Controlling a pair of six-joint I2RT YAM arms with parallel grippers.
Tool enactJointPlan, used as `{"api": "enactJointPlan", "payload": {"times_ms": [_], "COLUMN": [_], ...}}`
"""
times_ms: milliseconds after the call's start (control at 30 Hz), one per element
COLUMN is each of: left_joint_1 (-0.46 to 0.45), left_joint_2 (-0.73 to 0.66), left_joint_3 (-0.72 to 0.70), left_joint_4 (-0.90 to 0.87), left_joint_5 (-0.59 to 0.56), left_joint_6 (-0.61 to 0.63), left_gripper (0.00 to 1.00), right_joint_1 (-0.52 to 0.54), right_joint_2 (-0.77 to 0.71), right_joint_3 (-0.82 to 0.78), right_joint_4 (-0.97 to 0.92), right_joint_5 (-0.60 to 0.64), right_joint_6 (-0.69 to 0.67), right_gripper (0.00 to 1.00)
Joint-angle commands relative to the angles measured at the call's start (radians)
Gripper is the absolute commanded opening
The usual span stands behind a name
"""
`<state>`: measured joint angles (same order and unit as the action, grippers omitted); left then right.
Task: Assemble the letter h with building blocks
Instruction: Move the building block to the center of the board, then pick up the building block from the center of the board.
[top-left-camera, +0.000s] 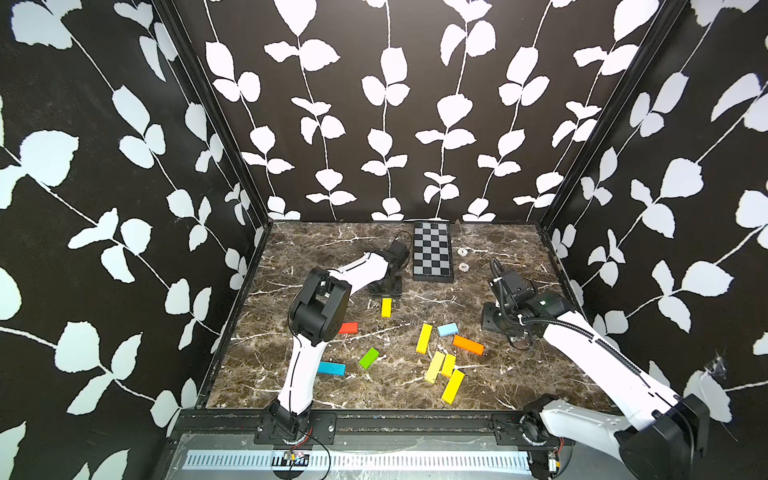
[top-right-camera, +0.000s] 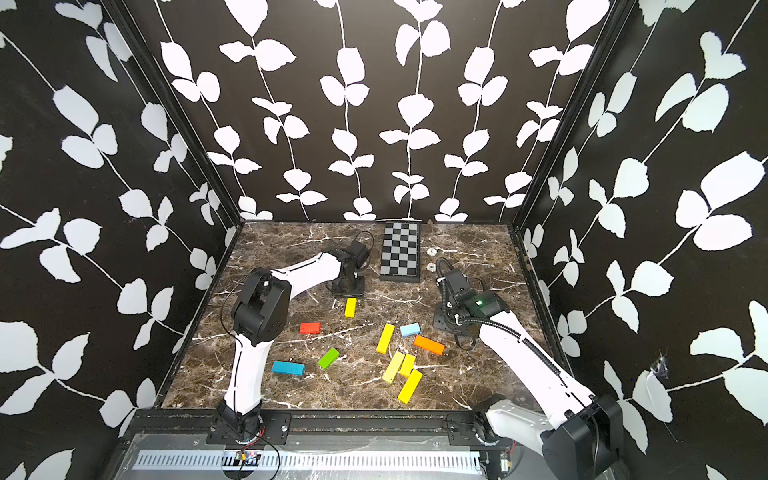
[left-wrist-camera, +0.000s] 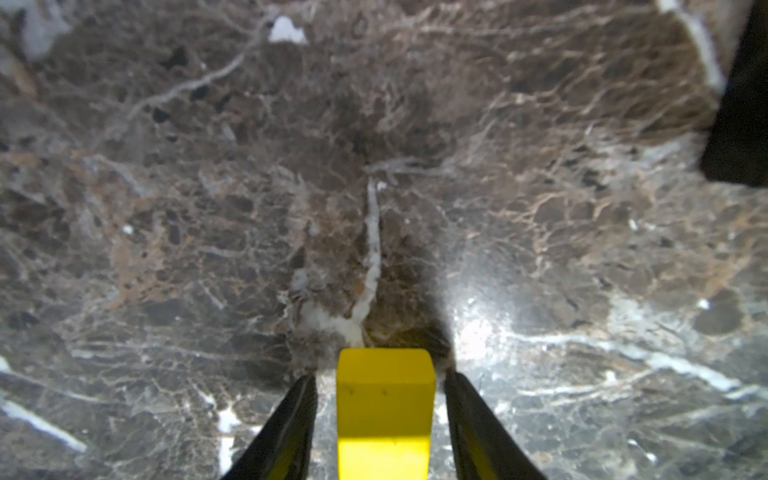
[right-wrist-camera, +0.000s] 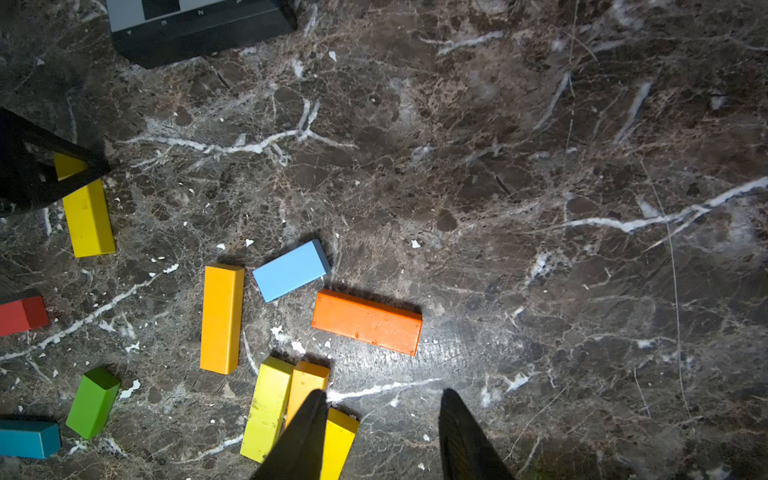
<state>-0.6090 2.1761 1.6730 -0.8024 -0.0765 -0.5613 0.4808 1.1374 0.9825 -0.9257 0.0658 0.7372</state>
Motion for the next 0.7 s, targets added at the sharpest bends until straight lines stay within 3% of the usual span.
{"api": "enactJointPlan", "payload": {"times_ms": [0,333,533,667], "left_joint_1": [-0.001,0.000,0.010,0.049], "left_joint_2": [-0.035,-0.231,-0.494,-0.667], "left_joint_3": [-0.029,-0.066,-0.290,-0.490], "left_joint_4": [-0.041,-0.071,-0.050,-0.029], "left_joint_5": [-0.020,-0.128,-0.223,-0.194], "left_joint_6": [-0.015,-0.012,-0.006,-0.002], "left_gripper": [0.60,0.70,0.79,0.79], "right_joint_1": [0.014,0.124,0.278,0.311], "right_joint_2": [-0.001,0.054,0.186,0.301], "right_joint_3": [0.024,0.079,0.124,0.162], "right_joint_4": [-0.017,-0.021,0.041,0.017], "right_joint_5": [0.006,0.047,0.072,0.093], "right_joint_6": [0.013,0.042,0.086,0.066], "right_gripper": [0.45,0.48,0.61,0.65]}}
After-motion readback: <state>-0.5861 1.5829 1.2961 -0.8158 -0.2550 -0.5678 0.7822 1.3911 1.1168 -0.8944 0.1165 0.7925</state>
